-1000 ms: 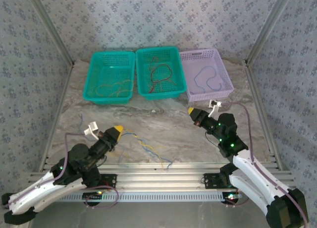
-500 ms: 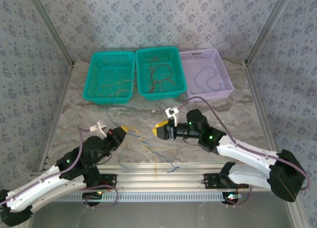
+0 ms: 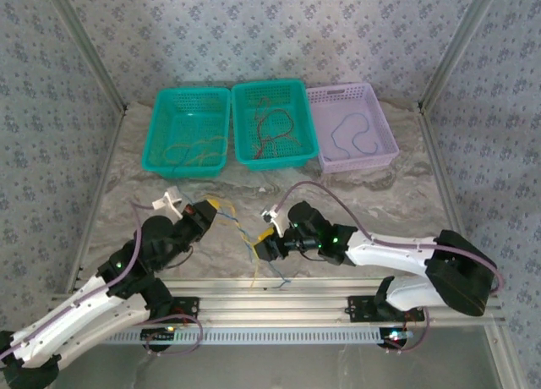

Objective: Untangle the cables

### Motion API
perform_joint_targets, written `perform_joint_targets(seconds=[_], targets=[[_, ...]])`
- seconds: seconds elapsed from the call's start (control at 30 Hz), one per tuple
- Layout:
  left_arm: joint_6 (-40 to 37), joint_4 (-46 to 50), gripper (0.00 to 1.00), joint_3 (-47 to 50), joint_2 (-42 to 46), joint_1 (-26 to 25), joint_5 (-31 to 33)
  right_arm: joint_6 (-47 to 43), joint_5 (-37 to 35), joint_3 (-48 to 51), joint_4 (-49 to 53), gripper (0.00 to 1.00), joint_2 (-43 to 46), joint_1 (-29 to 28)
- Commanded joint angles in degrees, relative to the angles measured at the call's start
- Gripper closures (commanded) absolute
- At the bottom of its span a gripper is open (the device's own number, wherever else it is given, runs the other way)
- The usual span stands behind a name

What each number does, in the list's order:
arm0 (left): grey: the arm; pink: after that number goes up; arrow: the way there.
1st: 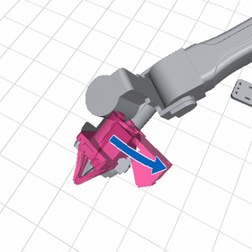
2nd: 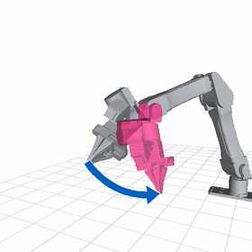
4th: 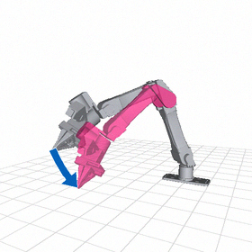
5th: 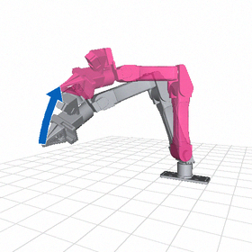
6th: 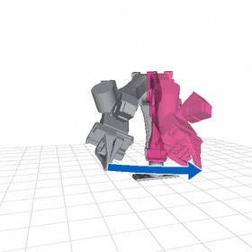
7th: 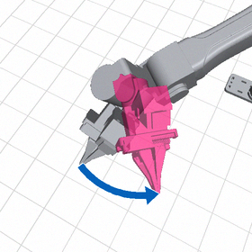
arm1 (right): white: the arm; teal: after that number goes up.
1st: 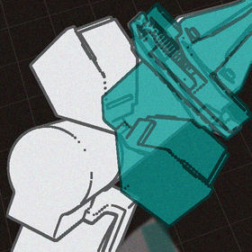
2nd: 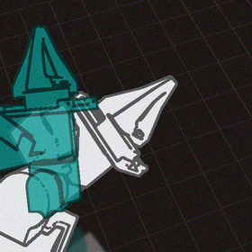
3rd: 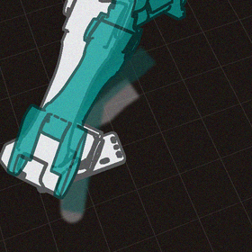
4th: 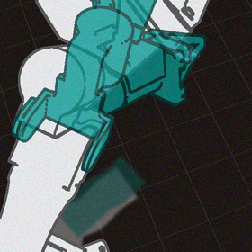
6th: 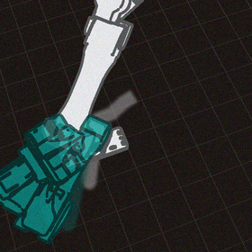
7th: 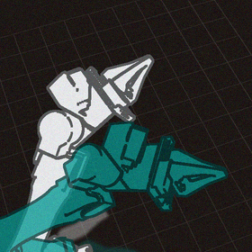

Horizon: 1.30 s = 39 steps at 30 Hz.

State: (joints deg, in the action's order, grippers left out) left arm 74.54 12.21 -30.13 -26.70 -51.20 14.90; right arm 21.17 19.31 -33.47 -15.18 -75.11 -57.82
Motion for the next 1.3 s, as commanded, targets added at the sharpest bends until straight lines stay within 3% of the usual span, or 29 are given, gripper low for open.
perform_joint_targets(seconds=[0.0,0.17,0.27,0.37,0.53,0.73,0.83,0.93,1.17,1.27], targets=[[-0.6,-3.7,1.00,-1.6,-0.5,0.4,-2.4,-0.7,-5.1,-0.8,-3.0,0.61,-1.4,-0.5],[-0.6,-4.0,1.00,-1.7,-0.5,0.5,-2.3,-0.7,-3.2,-2.0,-4.6,0.72,-5.4,-1.1],[-1.3,-2.6,1.00,-2.6,-0.1,1.2,-2.3,-1.4,-5.8,-1.7,-3.3,1.00,-5.3,-1.1],[-3.0,3.2,1.00,-5.3,1.9,2.8,-1.4,-3.6,-10.8,-1.4,2.3,1.00,-1.8,-0.4],[-7.2,15.4,1.00,-11.5,6.6,6.4,1.5,-4.6,-27.8,-1.5,16.7,1.00,5.8,3.2],[-11.4,25.6,1.00,-18.4,7.0,7.0,5.4,1.3,-36.6,-1.6,29.6,1.00,13.8,10.5],[-12.9,29.8,1.00,-21.5,6.5,7.0,7.6,1.4,-37.8,-1.9,33.8,1.00,15.8,14.6],[-14.8,31.8,1.00,-24.1,5.8,7.0,8.8,1.6,-34.6,-1.2,34.8,1.00,17.2,18.3],[-22.3,33.4,1.00,-32.1,4.5,7.0,14.7,3.0,-38.1,-0.4,35.6,1.00,18.9,19.2],[-27.9,30.2,1.00,-34.2,0.4,7.0,15.2,2.3,-28.9,2.0,28.8,1.00,21.1,18.9]])
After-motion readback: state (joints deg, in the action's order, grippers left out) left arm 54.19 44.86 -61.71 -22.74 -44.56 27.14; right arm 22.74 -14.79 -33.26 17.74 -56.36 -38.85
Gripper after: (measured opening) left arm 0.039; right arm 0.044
